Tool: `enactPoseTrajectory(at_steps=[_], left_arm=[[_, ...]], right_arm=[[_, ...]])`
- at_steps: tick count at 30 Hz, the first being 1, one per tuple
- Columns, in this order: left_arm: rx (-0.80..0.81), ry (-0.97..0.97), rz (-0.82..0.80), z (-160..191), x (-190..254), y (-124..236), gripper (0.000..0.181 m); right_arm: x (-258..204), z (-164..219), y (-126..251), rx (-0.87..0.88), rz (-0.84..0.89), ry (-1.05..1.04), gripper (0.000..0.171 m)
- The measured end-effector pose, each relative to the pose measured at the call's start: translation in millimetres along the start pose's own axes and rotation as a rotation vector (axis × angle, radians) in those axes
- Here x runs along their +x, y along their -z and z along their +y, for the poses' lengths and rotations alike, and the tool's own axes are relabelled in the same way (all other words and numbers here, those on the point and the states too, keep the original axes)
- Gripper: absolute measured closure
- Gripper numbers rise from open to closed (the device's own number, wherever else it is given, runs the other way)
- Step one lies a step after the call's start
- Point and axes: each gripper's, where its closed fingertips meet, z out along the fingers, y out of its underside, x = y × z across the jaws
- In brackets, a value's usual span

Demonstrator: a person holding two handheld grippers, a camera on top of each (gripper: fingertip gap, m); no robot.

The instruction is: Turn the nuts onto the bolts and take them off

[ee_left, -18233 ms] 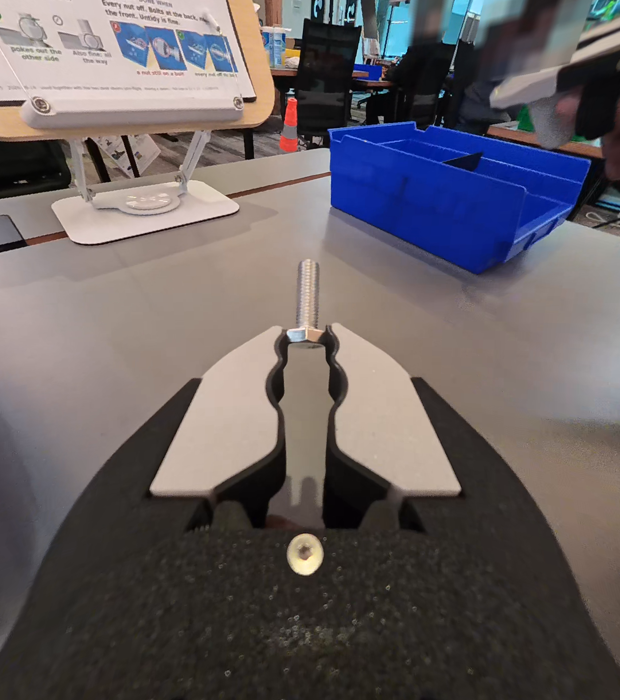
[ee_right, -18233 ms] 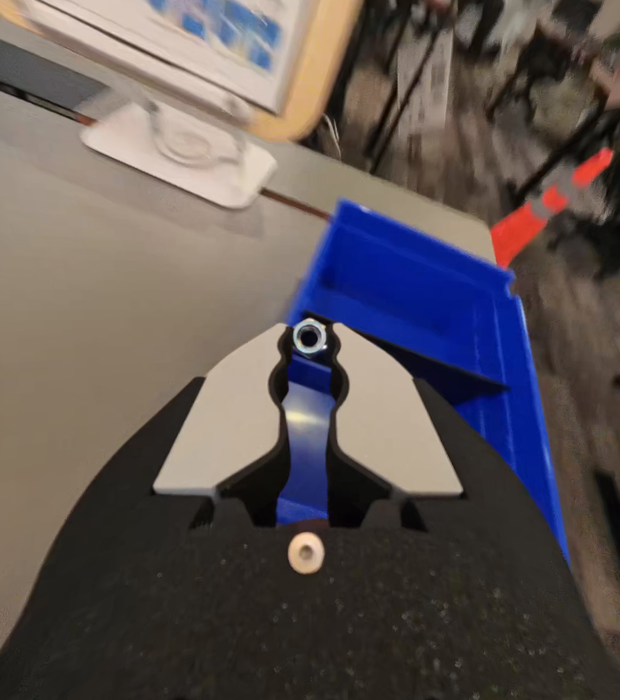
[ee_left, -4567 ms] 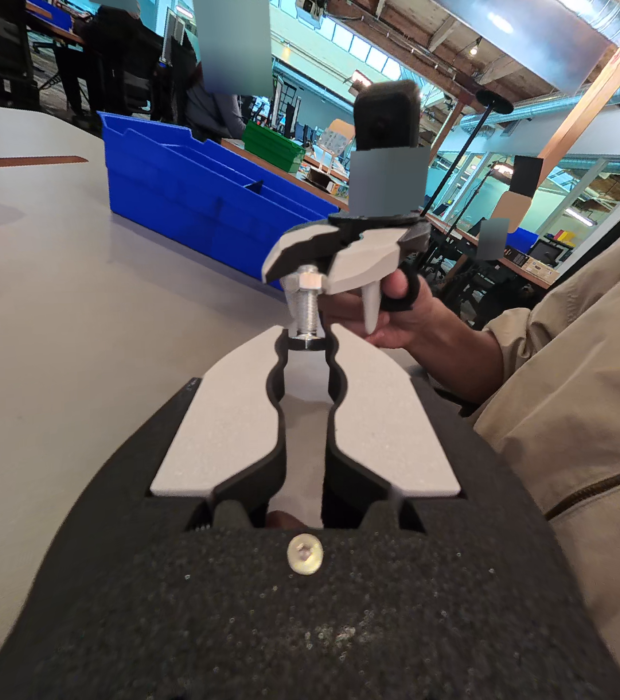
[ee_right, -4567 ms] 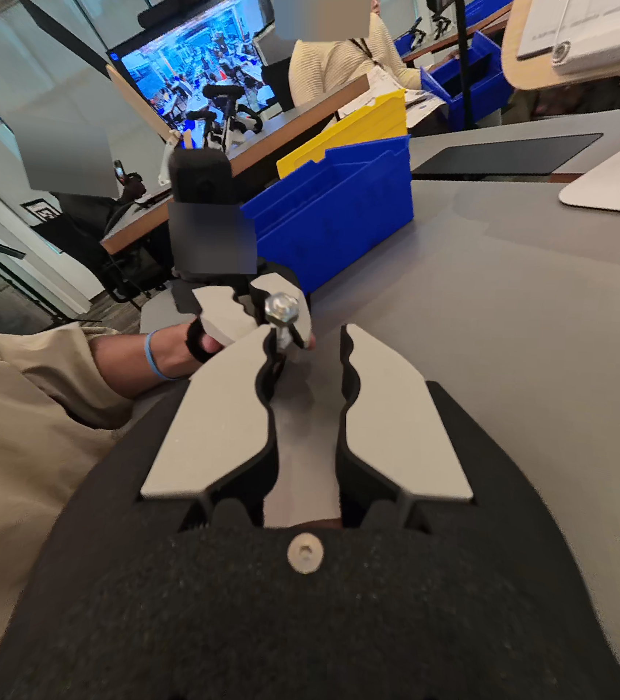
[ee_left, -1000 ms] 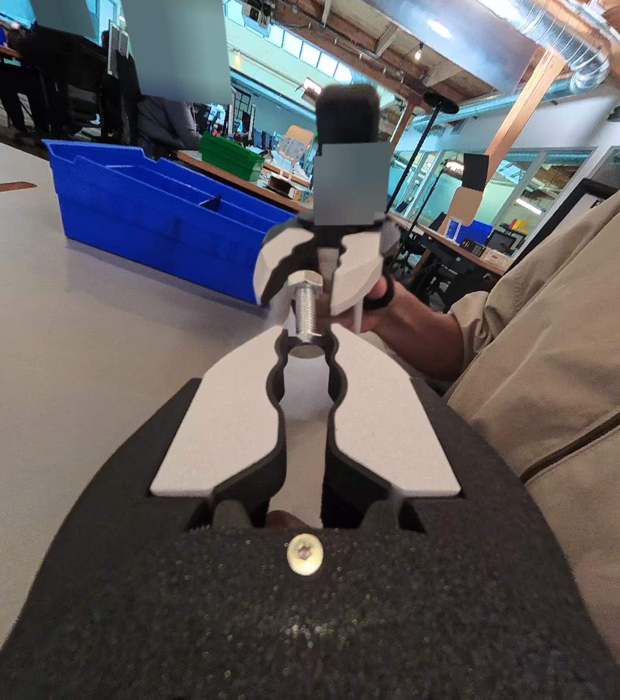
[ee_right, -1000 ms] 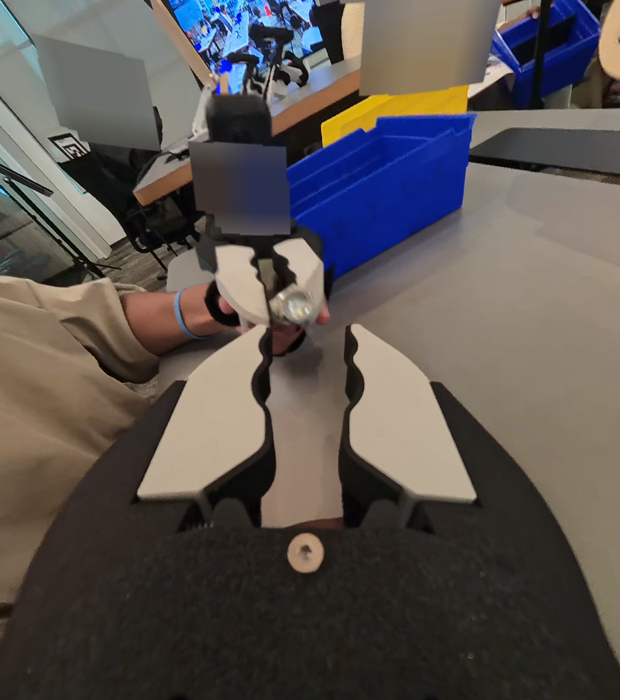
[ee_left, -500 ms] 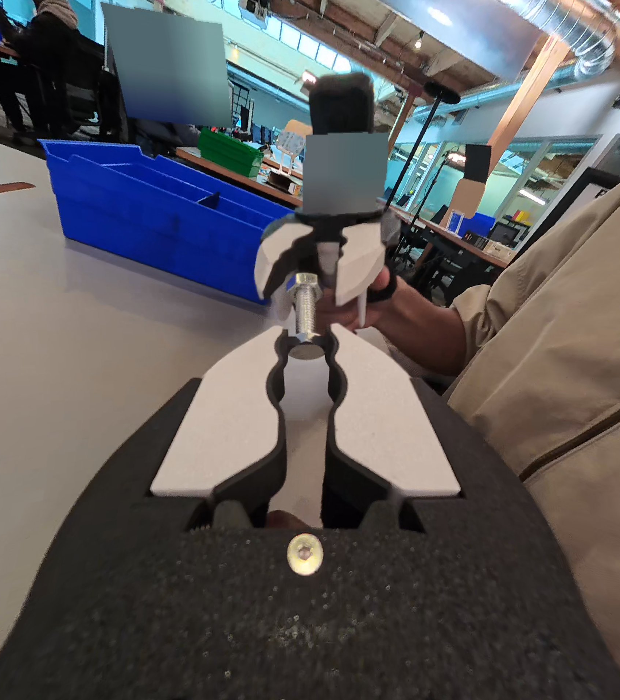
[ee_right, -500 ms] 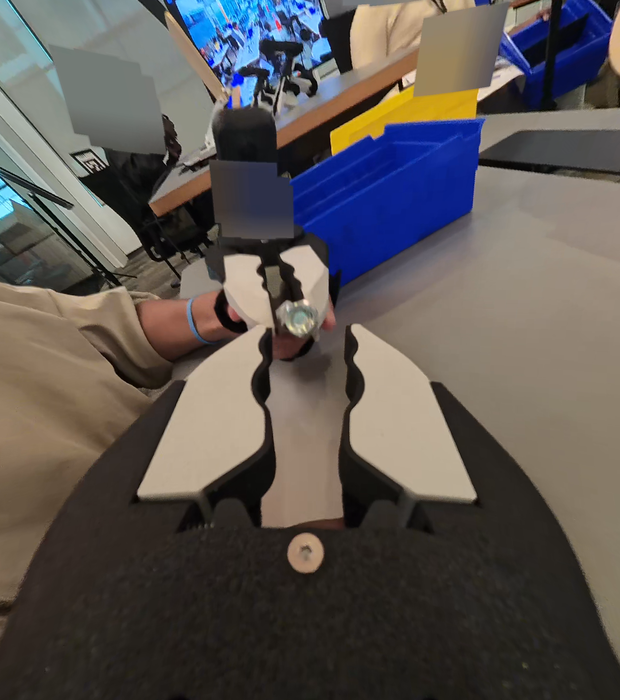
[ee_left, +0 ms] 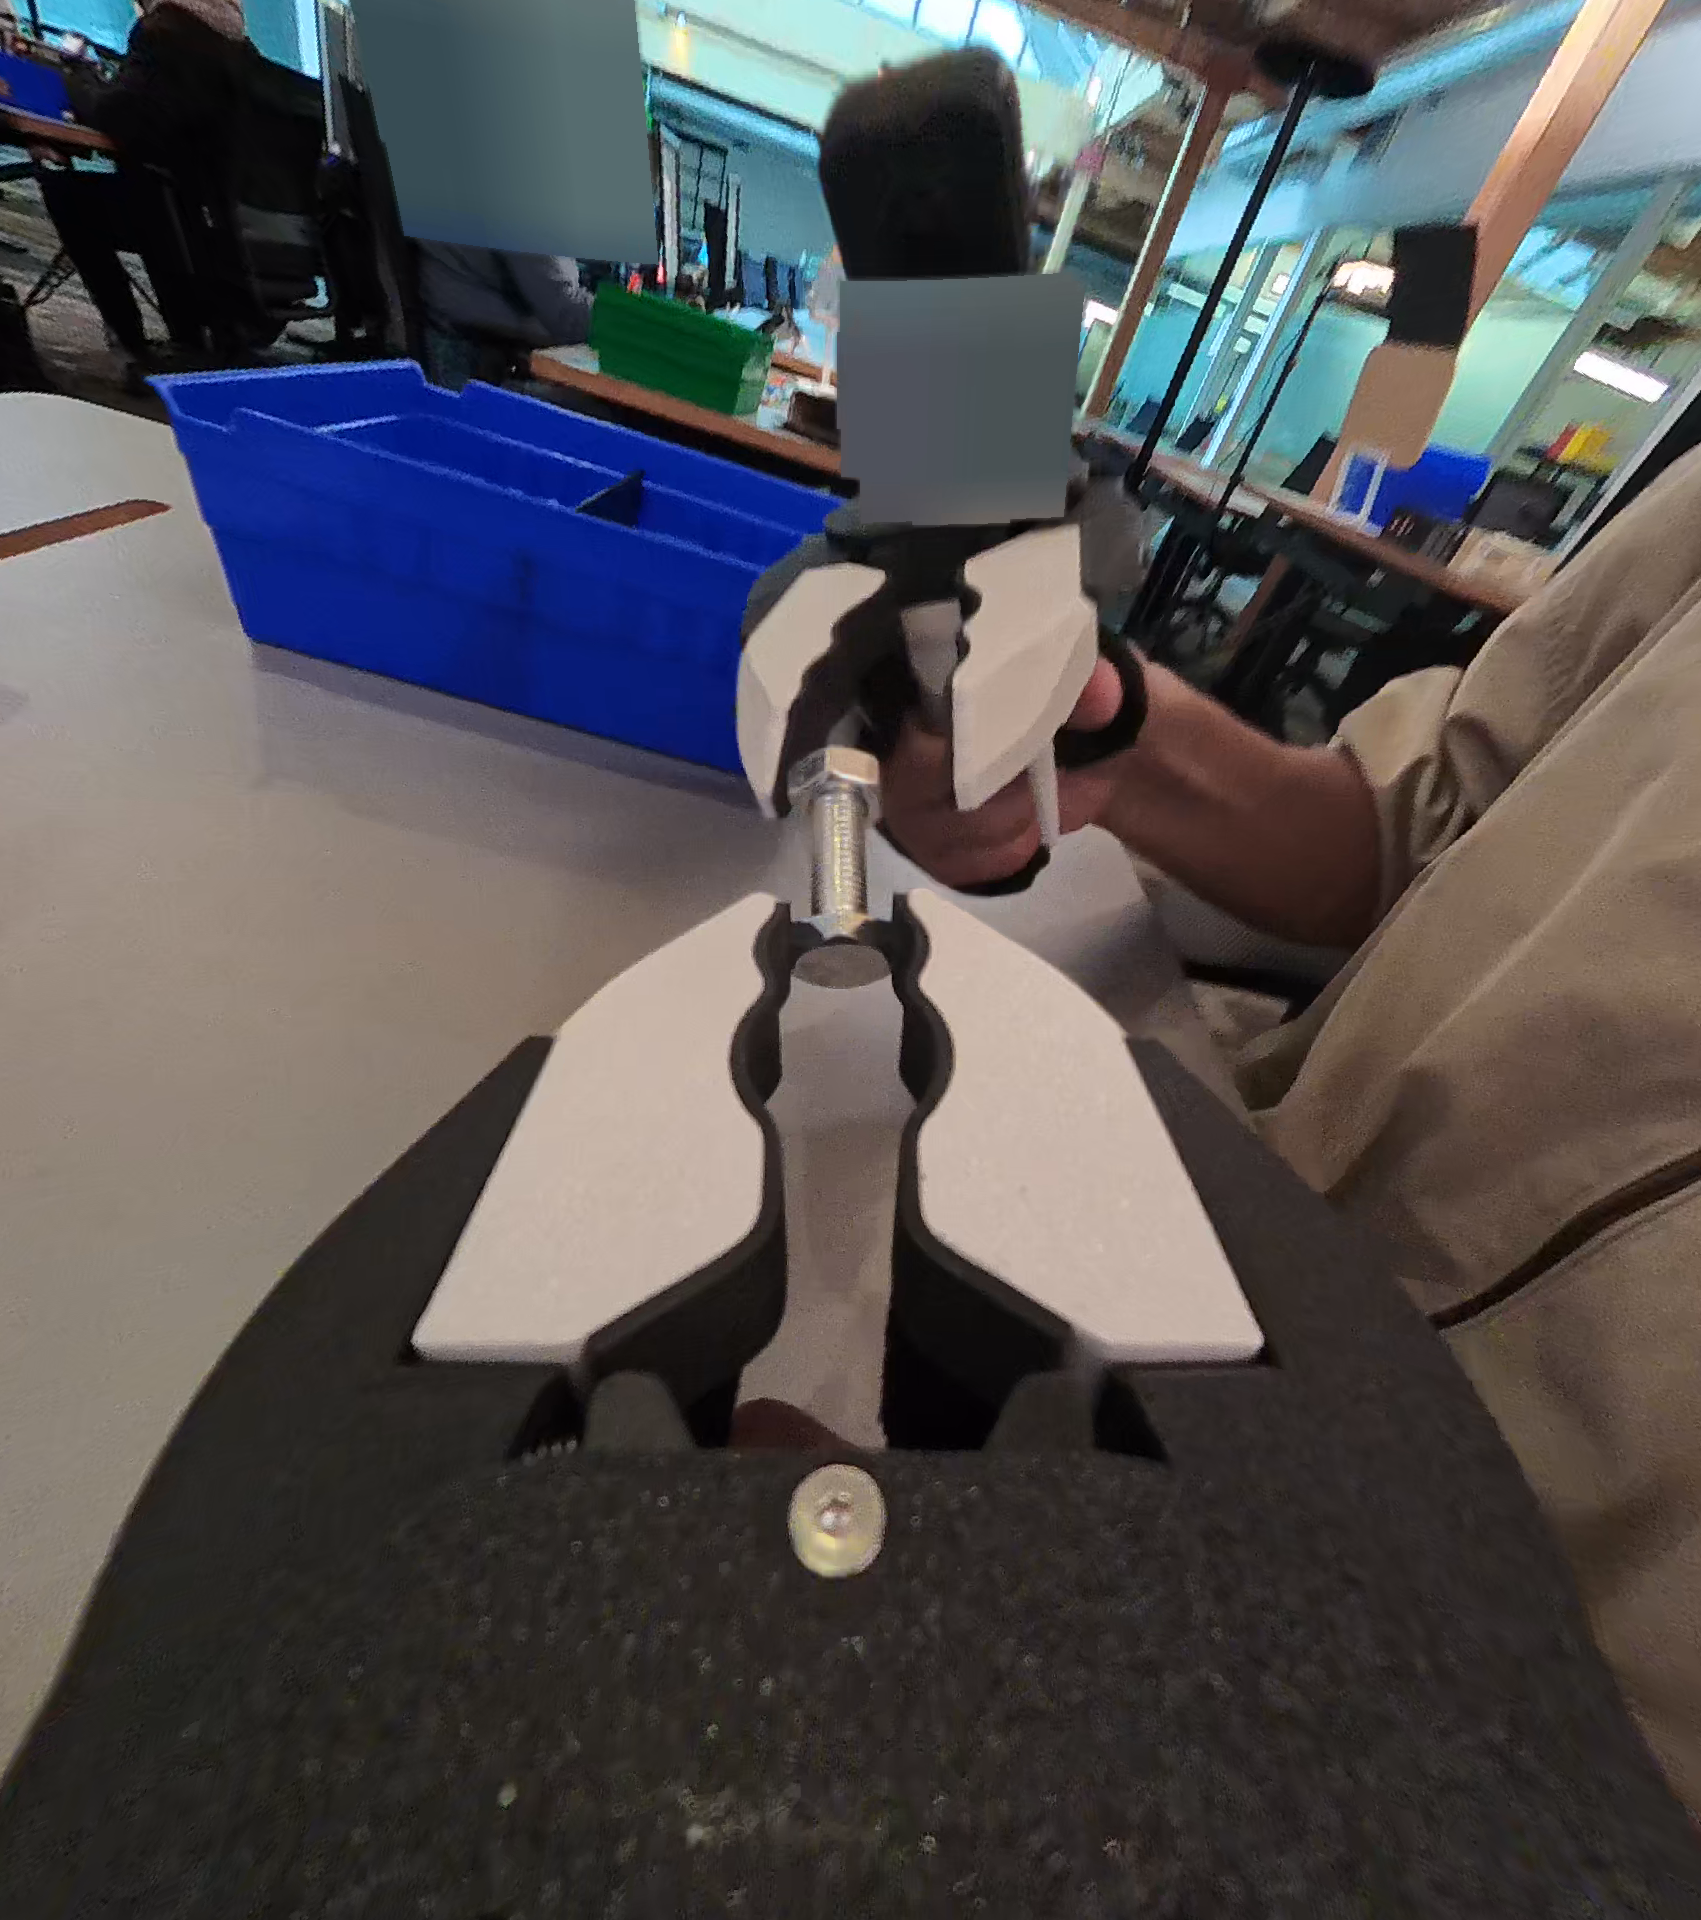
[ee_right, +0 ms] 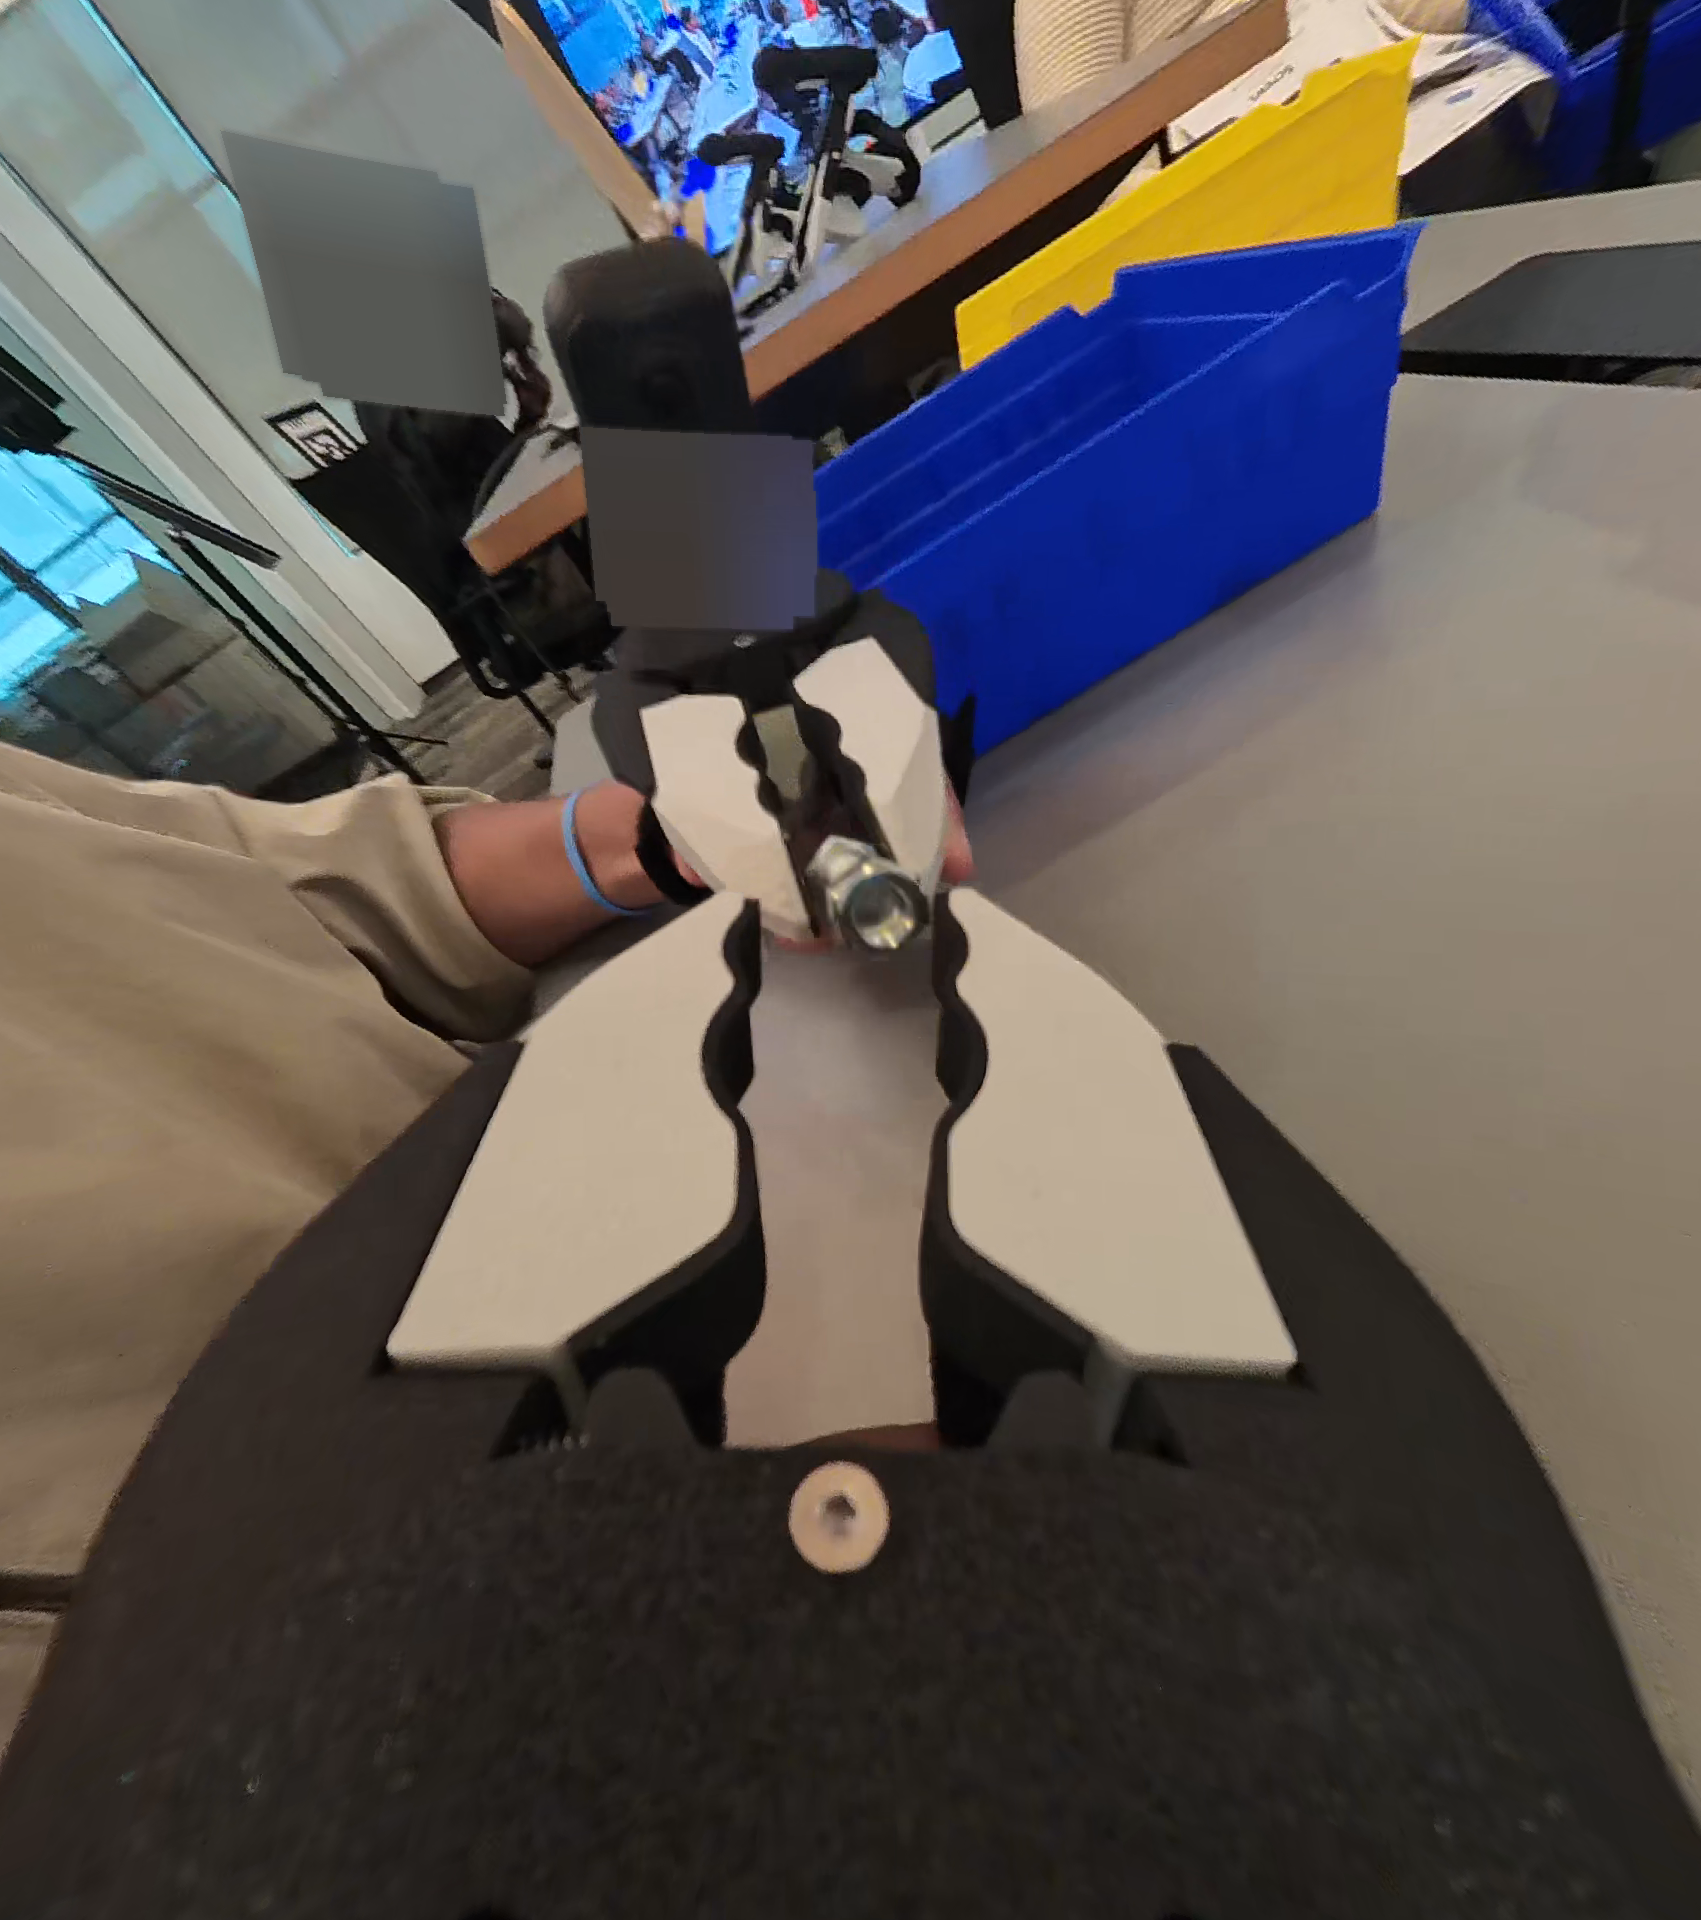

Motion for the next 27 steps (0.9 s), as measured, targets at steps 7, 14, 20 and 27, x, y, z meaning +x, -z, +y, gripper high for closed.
enactPoseTrajectory(at_steps=[7, 14, 20, 27], left_arm=[[-0.013, -0.003, 0.011, 2, 3, -1, 0.163], [0.033, 0.137, 0.203, -3, 26, -2, 0.163], [0.018, 0.163, 0.21, 1, 23, -3, 0.164], [0.039, 0.032, -0.012, -6, -5, 4, 0.163]], right_arm=[[3, 6, -1, -0.045, 0.021, 0.079, 0.153], [-17, 6, 7, -0.091, -0.009, 0.554, 0.154], [-13, 9, 5, -0.174, -0.032, 0.577, 0.153], [8, 3, 2, -0.064, 0.061, 0.2, 0.127]])
